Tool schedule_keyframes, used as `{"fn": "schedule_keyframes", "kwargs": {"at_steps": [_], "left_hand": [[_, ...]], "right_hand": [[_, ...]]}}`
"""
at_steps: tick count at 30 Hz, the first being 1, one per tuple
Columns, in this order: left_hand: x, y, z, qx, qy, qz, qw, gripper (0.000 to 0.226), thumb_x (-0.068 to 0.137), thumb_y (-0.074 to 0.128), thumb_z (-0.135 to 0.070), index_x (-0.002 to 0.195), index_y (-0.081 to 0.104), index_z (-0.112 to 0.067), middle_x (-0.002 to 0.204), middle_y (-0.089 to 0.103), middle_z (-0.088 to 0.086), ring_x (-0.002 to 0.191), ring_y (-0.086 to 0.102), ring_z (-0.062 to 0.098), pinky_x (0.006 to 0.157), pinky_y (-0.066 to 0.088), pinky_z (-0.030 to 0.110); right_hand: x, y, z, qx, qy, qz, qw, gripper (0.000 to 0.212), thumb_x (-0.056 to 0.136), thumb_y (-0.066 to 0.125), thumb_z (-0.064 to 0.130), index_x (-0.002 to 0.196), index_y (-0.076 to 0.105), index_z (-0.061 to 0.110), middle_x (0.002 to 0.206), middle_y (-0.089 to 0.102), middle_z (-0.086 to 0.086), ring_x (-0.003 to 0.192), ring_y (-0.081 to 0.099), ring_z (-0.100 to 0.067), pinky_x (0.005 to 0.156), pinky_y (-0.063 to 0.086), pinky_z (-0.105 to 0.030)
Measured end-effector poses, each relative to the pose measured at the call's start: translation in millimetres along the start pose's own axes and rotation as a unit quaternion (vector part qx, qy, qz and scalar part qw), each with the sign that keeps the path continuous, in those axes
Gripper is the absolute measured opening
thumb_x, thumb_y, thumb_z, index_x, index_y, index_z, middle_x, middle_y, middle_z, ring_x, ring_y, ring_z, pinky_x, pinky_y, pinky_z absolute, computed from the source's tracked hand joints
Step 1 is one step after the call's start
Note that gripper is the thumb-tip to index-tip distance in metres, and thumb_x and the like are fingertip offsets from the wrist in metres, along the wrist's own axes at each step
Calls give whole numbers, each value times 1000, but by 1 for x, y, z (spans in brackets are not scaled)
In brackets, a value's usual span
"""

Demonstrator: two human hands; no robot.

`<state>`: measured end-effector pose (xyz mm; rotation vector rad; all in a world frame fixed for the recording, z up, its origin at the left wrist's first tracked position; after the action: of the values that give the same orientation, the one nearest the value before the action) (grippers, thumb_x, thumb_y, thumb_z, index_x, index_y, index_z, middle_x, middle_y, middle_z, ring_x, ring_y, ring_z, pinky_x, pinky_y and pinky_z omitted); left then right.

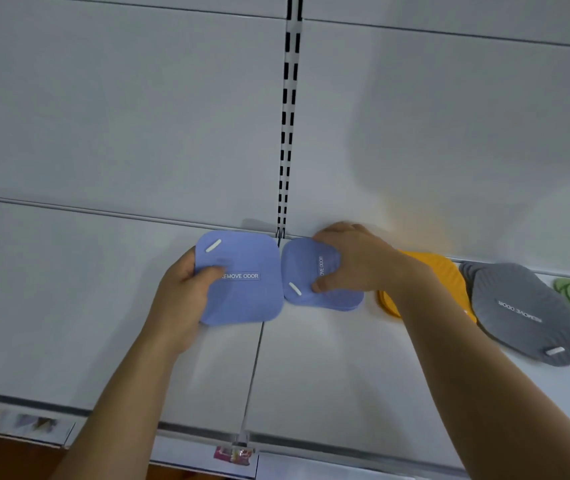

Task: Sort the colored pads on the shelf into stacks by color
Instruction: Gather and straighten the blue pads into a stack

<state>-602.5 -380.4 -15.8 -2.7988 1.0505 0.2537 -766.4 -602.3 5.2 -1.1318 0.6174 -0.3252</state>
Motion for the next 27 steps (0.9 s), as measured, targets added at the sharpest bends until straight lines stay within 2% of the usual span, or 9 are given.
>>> {"fn": "schedule_keyframes", "kwargs": {"at_steps": [3,8,11,13,16,18,21,25,27], "left_hand": [[1,-1,2,-5,-4,4,1000,33,99,59,-10,116,76,-32,120,78,-6,117,71,24,107,52,61],[1,1,3,-6,1,5,1000,34,99,58,-12,120,74,-32,121,77,-6,118,70,25,107,51,62],[1,1,3,-7,4,11,1000,34,100,57,-11,121,73,-33,121,77,-7,118,71,23,107,52,61],[0,2,1,-8,10,11,1000,35,99,57,-15,124,72,-34,122,76,-9,118,70,22,107,52,60],[-2,1,0,-29,16,5,999,35,98,56,-19,126,70,-36,125,75,-11,121,69,20,108,52,57],[-1,0,2,-67,3,-2,998,33,103,55,-16,124,72,-36,124,76,-10,120,70,20,104,55,51],[-1,1,0,-130,-20,9,991,31,108,51,-16,125,73,-31,123,77,-6,117,72,20,90,57,39],[-7,17,-9,-194,-24,65,979,33,110,47,-17,132,70,-24,130,74,0,117,72,21,90,57,37],[-12,28,-13,-197,-23,85,976,33,108,49,-21,133,69,-24,130,74,0,117,70,21,94,54,39]], "right_hand": [[2,-4,1,-3,-15,-7,1000,90,64,84,67,143,52,38,134,45,7,136,36,-23,110,43,-47],[-1,-7,1,-47,-1,-15,999,82,52,73,80,120,61,37,122,43,4,127,36,-24,105,44,-44],[-8,-9,7,-65,-10,-78,995,67,67,82,65,122,61,33,125,45,3,123,40,-23,105,43,-41],[-17,-13,11,-47,-44,-172,983,42,81,80,47,115,66,25,119,56,2,119,51,-27,99,46,-40],[-39,-24,5,51,-48,-268,961,13,96,70,25,107,68,18,95,71,-4,90,63,-33,78,52,-41],[-61,-39,-1,100,-55,-326,938,11,97,70,17,108,70,21,87,71,0,79,61,-24,74,51,-34],[-95,-60,-5,274,-55,-380,882,22,99,67,12,102,72,34,83,68,15,74,59,-6,67,45,-14],[-93,-41,28,497,-62,-342,795,10,93,69,21,99,74,27,92,78,8,82,68,-12,76,54,-33],[-78,-13,47,509,-29,-316,800,8,92,69,24,98,74,22,93,79,2,85,70,-18,79,54,-36]]}}
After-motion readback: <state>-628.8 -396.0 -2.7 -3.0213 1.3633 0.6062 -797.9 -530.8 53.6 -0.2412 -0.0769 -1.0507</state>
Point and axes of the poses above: each hand's wrist, its own x-axis towards the middle knuckle, its own y-axis out of the palm, z = x × y, the point moved 7 cm from there along x, towards the middle knuckle
